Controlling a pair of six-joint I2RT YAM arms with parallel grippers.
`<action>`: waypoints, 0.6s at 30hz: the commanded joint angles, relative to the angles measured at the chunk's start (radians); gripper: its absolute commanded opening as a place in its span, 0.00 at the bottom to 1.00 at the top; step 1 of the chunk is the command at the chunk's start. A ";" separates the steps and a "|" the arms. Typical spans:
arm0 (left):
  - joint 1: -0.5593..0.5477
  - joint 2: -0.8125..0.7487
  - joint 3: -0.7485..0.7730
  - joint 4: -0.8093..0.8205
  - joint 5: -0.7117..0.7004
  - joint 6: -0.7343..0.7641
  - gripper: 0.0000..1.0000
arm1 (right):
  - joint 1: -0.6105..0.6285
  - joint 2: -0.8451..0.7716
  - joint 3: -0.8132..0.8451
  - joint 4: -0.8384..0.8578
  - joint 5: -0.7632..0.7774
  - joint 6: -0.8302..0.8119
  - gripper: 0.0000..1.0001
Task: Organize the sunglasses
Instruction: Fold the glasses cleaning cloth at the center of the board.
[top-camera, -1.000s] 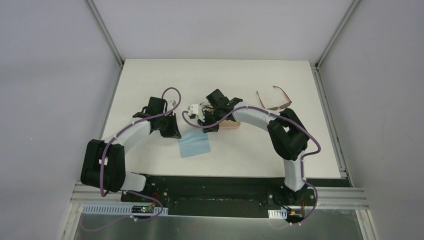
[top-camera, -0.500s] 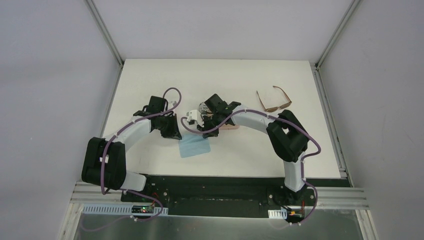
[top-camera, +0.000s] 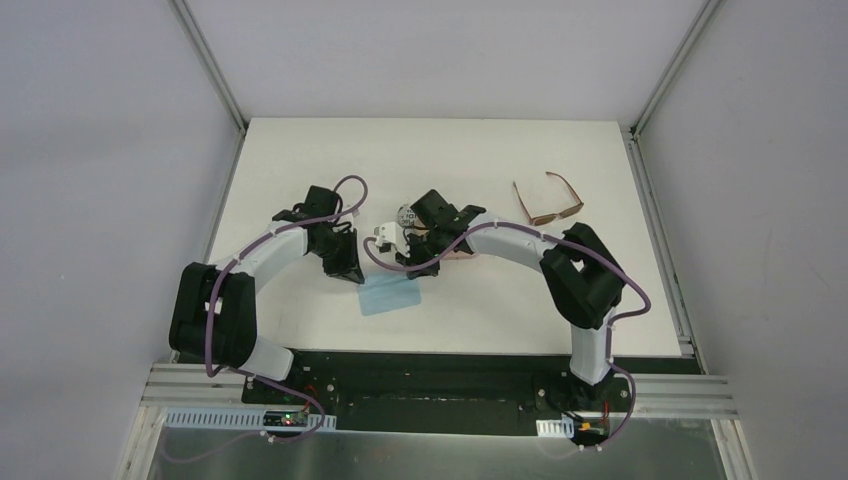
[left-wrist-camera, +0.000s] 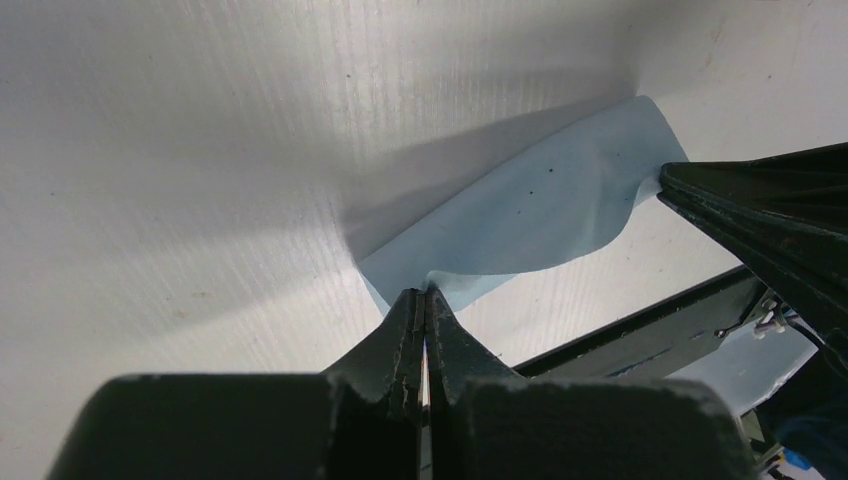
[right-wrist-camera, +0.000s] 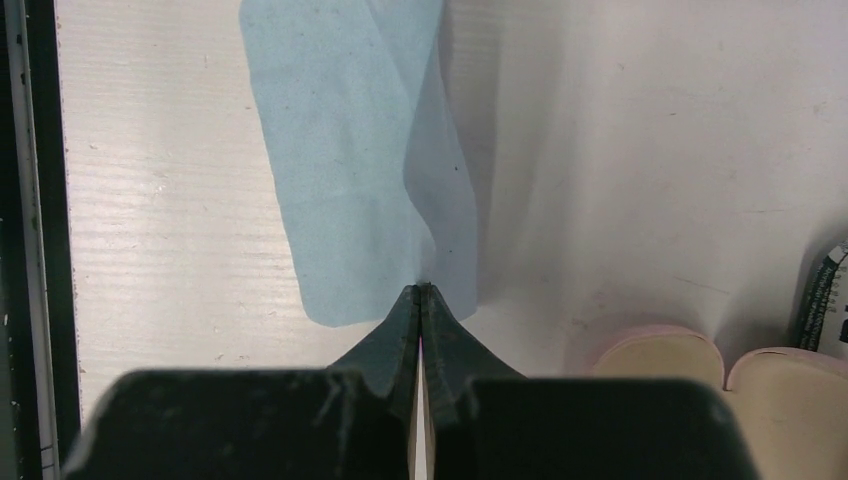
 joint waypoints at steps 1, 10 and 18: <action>-0.013 0.006 0.052 -0.065 -0.026 0.012 0.00 | 0.014 -0.065 -0.015 -0.003 -0.019 0.007 0.00; -0.023 0.009 0.063 -0.108 -0.028 0.029 0.00 | 0.018 -0.059 -0.030 -0.001 -0.016 0.005 0.00; -0.063 0.050 0.071 -0.123 -0.038 0.036 0.00 | 0.023 -0.061 -0.041 -0.004 -0.030 0.002 0.00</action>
